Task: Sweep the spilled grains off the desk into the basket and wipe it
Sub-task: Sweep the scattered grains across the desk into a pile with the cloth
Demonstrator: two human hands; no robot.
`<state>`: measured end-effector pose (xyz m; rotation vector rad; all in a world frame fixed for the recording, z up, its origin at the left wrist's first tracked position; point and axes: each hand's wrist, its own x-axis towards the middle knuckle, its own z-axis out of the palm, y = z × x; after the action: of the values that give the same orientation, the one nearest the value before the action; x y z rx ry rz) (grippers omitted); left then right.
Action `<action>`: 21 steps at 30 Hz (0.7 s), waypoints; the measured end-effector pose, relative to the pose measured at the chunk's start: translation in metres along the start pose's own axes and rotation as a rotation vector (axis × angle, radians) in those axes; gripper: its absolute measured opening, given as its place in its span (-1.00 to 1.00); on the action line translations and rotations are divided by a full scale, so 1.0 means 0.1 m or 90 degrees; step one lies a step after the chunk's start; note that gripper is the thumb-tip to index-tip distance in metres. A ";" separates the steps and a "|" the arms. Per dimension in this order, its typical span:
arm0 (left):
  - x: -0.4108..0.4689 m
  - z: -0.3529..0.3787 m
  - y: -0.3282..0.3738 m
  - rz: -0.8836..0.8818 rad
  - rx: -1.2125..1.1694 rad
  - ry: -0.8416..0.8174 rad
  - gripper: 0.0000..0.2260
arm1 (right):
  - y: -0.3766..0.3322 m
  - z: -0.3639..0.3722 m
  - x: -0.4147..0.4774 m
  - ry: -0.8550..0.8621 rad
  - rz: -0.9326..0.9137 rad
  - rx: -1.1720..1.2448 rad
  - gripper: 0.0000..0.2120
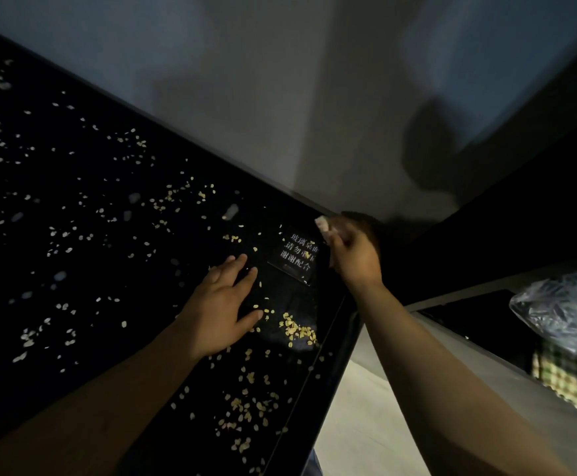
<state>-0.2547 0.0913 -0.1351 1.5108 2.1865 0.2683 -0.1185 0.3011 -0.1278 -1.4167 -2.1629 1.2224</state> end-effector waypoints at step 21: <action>0.01 0.03 0.00 -0.005 -0.005 -0.001 -0.16 | 0.06 -0.20 -0.22 0.055 -0.067 -0.030 -0.75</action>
<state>-0.2540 0.0920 -0.1381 1.4978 2.1863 0.2736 -0.0920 0.2927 -0.1160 -1.3309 -2.1906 1.0597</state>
